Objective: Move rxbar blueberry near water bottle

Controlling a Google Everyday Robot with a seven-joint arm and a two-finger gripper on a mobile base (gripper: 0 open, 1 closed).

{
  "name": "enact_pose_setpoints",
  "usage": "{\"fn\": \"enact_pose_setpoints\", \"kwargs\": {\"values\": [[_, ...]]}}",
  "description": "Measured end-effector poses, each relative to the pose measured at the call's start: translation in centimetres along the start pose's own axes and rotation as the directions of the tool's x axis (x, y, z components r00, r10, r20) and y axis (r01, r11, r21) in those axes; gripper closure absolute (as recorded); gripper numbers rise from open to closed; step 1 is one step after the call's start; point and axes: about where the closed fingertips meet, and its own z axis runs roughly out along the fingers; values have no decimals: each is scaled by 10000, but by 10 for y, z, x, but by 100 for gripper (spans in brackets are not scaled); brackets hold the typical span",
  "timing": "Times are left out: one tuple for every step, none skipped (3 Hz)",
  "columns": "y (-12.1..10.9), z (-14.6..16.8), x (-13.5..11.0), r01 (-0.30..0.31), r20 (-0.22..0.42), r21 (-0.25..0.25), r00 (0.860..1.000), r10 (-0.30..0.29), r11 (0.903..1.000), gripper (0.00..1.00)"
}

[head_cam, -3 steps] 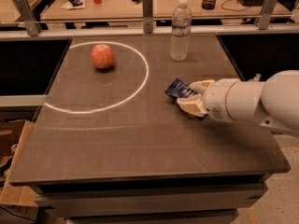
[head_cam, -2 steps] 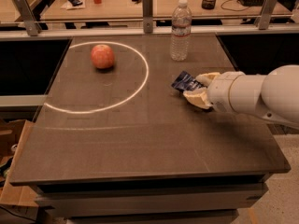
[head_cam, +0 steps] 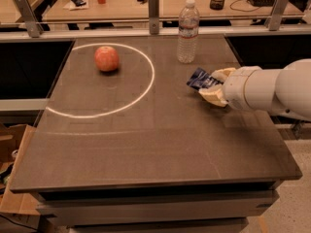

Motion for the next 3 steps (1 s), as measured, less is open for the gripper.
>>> {"fn": "enact_pose_setpoints", "kwargs": {"values": [[-14, 3, 5, 43, -181, 587, 9998, -33, 9983, 100], [-48, 2, 22, 5, -457, 1791, 9989, 78, 9838, 100], [-83, -4, 38, -289, -547, 2697, 9975, 452, 9625, 100]]}}
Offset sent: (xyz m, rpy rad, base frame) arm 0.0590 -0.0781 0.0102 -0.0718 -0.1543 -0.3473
